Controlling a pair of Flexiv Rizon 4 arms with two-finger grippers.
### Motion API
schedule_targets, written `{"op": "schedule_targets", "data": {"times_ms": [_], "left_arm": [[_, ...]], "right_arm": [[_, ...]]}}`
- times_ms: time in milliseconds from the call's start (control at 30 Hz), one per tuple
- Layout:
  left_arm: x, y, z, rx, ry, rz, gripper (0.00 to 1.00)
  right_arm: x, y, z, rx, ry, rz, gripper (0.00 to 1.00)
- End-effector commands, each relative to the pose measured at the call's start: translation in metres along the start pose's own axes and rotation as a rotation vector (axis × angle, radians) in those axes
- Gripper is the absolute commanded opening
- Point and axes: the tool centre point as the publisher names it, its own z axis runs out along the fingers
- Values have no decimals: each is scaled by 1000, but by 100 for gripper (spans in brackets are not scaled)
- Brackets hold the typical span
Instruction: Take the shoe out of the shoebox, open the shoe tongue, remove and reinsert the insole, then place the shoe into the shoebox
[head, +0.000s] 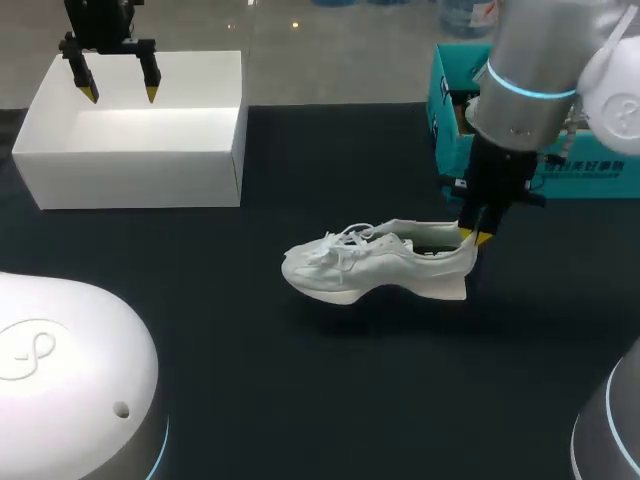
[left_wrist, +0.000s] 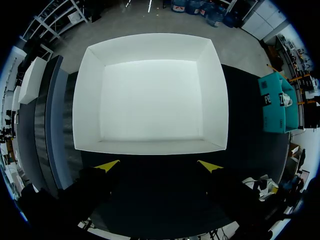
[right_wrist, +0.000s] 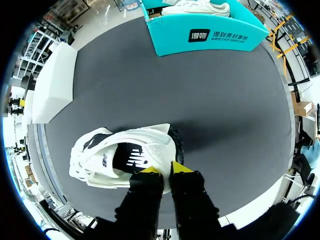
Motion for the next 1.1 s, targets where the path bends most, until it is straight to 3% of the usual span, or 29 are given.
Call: {"op": "schedule_targets", "data": {"times_ms": [33, 433, 733, 767, 800, 833, 1100], "left_arm": [[0, 0, 0, 0, 0, 0, 100], [0, 0, 0, 0, 0, 0, 100], [0, 0, 0, 0, 0, 0, 100], [0, 0, 0, 0, 0, 0, 100], [0, 0, 0, 0, 0, 0, 100], [0, 0, 0, 0, 0, 0, 100], [0, 0, 0, 0, 0, 0, 100]], "right_arm": [[2, 0, 34, 13, 17, -1, 0], [6, -6, 87, 38, 38, -10, 0], [7, -11, 104, 70, 40, 4, 0], [7, -12, 103, 71, 44, 5, 21], [7, -13, 100, 71, 45, 5, 49], [7, -13, 97, 70, 44, 4, 100], [0, -9, 49, -3, 57, -83, 100]]}}
